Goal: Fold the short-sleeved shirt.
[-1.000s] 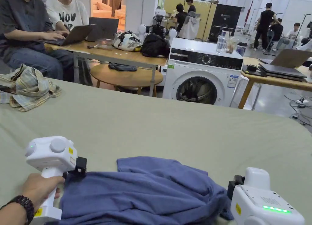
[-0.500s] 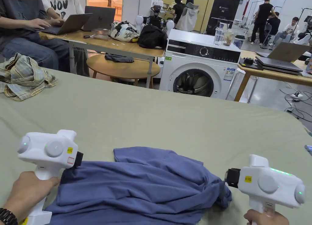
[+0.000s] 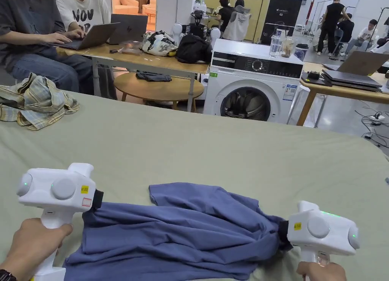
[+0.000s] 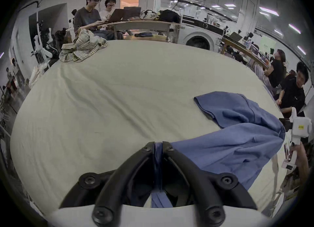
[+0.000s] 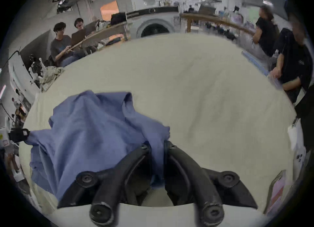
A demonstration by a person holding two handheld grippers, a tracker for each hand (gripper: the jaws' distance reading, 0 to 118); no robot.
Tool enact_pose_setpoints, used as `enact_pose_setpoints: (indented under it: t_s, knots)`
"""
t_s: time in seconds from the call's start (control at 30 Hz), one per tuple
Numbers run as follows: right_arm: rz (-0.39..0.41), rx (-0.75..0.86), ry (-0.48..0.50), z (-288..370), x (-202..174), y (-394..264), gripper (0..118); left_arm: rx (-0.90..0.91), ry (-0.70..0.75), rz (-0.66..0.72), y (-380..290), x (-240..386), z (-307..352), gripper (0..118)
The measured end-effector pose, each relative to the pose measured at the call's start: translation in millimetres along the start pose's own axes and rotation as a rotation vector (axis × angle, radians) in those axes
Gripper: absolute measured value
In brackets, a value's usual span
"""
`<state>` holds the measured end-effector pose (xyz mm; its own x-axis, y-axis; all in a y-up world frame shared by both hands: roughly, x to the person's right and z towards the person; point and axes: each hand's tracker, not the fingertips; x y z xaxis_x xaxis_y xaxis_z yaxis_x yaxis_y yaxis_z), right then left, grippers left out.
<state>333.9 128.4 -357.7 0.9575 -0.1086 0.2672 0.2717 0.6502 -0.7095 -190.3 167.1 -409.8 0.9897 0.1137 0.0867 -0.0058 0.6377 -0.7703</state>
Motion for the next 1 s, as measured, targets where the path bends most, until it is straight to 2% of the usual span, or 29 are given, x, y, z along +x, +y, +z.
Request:
enact_pose_setpoints:
  t_s: [0.27,0.5,0.83,1.0]
  knots:
    - [0.057,0.218,-0.088,65,18,53,9,0.134,-0.005,0.04,38,-3,39,2]
    - [0.067,0.369,-0.099,117,21,104,8,0.272,0.013,0.026,98,-4,93,2]
    - [0.047,0.543,-0.082,200,1,169,8,0.458,0.015,0.066,186,-10,167,2]
    - [0.077,0.579,-0.099,215,-11,204,8,0.473,0.036,0.037,221,-1,173,2]
